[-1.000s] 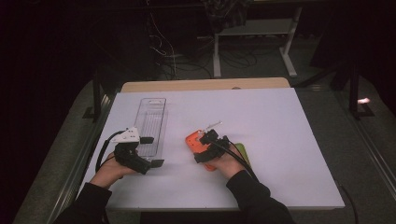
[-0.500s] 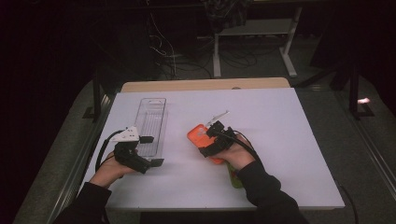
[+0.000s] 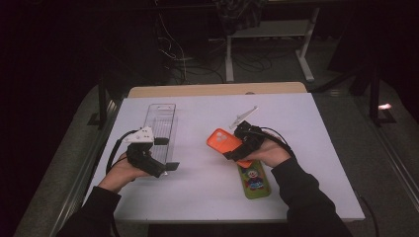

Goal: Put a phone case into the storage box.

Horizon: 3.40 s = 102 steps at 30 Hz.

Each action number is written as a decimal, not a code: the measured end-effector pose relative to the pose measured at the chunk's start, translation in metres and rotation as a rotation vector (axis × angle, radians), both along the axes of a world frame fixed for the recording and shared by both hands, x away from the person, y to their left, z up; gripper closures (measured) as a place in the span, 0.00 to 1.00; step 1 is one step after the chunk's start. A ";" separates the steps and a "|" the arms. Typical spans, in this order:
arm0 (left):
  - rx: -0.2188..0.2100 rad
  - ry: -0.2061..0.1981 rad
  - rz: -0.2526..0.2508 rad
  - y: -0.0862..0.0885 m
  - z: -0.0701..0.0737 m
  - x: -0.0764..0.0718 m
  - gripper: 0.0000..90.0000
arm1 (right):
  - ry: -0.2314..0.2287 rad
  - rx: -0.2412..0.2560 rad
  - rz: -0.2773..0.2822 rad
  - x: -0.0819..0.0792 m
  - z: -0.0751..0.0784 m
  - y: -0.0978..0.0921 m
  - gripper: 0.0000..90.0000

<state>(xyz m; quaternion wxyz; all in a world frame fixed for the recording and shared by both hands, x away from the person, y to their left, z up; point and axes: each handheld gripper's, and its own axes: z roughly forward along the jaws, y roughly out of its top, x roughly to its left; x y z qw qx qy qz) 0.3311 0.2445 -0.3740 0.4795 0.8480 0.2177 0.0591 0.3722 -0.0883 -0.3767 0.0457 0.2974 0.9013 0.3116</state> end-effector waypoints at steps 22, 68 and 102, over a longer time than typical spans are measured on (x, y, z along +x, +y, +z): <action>0.037 -0.039 -0.214 -0.059 0.023 0.033 0.00 | -0.048 0.023 0.260 0.011 0.013 -0.018 0.16; 0.275 0.000 -0.481 -0.107 0.000 0.009 0.00 | -0.053 -0.011 0.598 -0.027 0.009 0.032 0.16; 0.321 0.028 -0.503 -0.111 -0.006 0.011 0.18 | -0.046 -0.011 0.606 -0.027 0.010 0.030 0.16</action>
